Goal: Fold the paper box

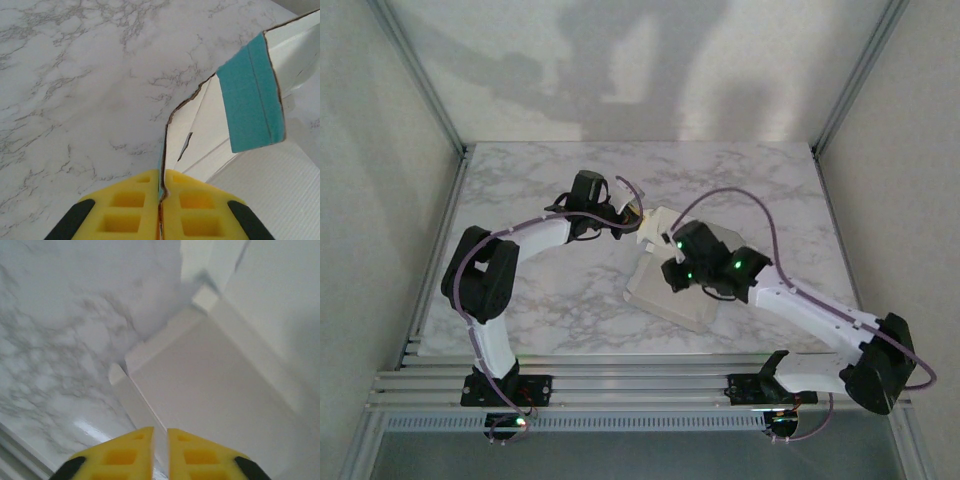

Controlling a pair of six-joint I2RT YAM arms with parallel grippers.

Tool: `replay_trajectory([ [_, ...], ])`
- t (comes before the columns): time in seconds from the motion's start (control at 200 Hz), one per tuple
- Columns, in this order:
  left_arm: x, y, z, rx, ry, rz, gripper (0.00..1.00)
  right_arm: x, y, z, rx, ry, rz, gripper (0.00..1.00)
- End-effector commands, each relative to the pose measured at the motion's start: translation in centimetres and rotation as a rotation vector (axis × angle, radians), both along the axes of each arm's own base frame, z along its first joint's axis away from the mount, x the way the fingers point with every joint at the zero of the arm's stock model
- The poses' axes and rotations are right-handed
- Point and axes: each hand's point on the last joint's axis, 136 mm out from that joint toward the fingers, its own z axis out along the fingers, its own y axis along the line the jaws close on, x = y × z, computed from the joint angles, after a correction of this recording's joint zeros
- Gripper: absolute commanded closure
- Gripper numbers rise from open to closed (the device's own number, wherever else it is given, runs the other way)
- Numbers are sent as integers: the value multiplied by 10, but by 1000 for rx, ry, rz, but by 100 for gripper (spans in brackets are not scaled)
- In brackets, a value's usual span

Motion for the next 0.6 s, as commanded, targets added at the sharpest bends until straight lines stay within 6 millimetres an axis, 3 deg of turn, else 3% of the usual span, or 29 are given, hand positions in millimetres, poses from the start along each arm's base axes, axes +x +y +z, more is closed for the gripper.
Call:
replay_trajectory([
  [0.0, -1, -3, 11, -7, -12, 5, 90, 1, 3, -25, 113, 14, -118, 95],
  [0.055, 1, -3, 10, -4, -14, 9, 90, -3, -1, -43, 108, 22, -135, 100],
  [0.305, 3, -3, 5, 10, 7, 19, 89, -10, -10, -91, 80, 63, -176, 100],
  [0.596, 3, -6, 4, 19, 7, 35, 90, -12, -16, -127, 34, 96, -242, 100],
])
